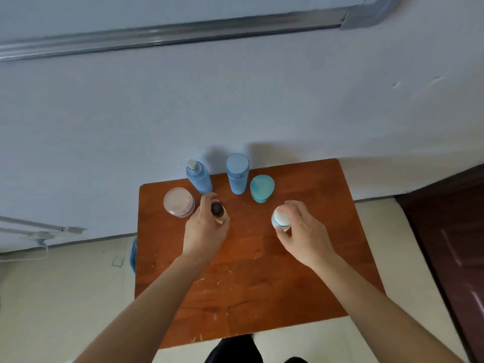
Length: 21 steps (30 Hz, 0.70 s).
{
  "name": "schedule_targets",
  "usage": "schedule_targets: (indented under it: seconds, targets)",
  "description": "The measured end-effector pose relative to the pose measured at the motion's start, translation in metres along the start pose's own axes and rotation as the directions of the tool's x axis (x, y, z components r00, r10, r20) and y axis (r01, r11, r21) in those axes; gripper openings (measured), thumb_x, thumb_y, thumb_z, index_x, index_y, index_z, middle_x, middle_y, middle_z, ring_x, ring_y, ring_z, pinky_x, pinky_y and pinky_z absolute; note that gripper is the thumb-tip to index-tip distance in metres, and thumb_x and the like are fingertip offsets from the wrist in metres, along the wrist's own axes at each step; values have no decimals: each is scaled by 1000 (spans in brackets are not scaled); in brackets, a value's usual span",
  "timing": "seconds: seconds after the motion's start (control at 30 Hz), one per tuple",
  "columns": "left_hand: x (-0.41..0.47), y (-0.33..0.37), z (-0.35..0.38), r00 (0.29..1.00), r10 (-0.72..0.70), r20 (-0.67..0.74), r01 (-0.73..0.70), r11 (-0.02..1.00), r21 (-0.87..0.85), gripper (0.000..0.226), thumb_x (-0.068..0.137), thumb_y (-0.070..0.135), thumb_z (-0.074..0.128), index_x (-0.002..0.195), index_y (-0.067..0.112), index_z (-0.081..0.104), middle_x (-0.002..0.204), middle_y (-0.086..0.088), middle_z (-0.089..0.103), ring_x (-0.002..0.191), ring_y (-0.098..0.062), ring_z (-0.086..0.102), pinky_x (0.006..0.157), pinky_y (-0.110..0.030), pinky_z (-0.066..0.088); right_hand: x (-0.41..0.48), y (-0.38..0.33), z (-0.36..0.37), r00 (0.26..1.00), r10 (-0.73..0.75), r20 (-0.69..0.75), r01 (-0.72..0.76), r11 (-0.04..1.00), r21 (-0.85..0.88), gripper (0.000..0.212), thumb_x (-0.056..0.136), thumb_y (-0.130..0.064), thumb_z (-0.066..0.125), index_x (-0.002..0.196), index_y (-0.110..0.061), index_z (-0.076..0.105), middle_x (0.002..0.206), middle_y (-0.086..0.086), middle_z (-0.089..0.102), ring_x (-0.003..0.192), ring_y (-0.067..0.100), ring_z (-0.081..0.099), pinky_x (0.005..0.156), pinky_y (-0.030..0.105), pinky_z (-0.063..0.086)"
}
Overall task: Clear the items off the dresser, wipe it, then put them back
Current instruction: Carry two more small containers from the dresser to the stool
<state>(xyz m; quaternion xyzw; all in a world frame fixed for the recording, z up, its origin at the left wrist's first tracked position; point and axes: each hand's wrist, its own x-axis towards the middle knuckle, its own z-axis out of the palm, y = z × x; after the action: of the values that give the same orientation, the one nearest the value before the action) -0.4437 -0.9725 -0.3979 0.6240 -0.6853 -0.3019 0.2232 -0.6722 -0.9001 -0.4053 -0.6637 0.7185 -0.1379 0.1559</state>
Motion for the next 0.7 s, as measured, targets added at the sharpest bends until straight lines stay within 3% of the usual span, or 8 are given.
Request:
schedule_targets:
  seconds: [0.13, 0.23, 0.43, 0.53, 0.6, 0.7]
  targets:
    - [22, -16, 17, 996, 24, 80, -27, 999, 27, 51, 84, 28, 72, 123, 33, 40, 106, 12, 63, 92, -8, 62, 76, -20, 52, 20, 3, 21, 999, -7, 49, 8, 1000, -21, 47, 79, -28, 79, 114, -22, 49, 125, 1, 54, 83, 17, 67, 57, 23, 55]
    - [26, -24, 22, 987, 37, 158, -46, 997, 55, 50, 85, 27, 70, 123, 35, 39, 109, 8, 63, 96, -12, 64, 83, -33, 56, 27, 8, 26, 997, -7, 78, 8, 1000, -23, 46, 79, -27, 79, 115, -18, 52, 124, 3, 55, 84, 19, 67, 59, 25, 56]
    - [29, -18, 15, 978, 42, 206, -72, 987, 142, 61, 85, 35, 70, 134, 29, 34, 125, 2, 60, 111, -18, 60, 90, -35, 53, 21, 9, 17, 996, 12, 88, -8, 999, -42, 48, 81, -44, 75, 115, -17, 54, 132, 5, 54, 96, 20, 66, 65, 24, 56]
    - [21, -1, -3, 990, 123, 65, -134, 969, 206, 55, 85, 40, 69, 130, 22, 43, 121, 0, 60, 109, -17, 57, 78, -29, 51, 17, 8, -4, 999, 50, -8, -51, 998, -35, 39, 91, -47, 61, 118, -19, 57, 136, 4, 52, 104, 17, 64, 69, 16, 48]
    - [13, 13, -16, 971, 230, -72, -211, 955, 209, 42, 86, 36, 67, 120, 17, 51, 108, -1, 62, 98, -16, 57, 68, -27, 49, 12, 7, -23, 995, 82, -63, -85, 995, -45, 38, 95, -47, 54, 122, -21, 57, 138, 2, 51, 110, 16, 62, 74, 18, 50]
    - [1, 43, -30, 893, 399, -210, -355, 909, 218, 26, 92, 33, 59, 109, 13, 55, 99, -2, 61, 91, -15, 55, 74, -28, 44, -5, 10, -59, 981, 113, -156, -124, 990, -67, 42, 97, -48, 48, 129, -22, 55, 142, 2, 48, 123, 17, 55, 89, 27, 52]
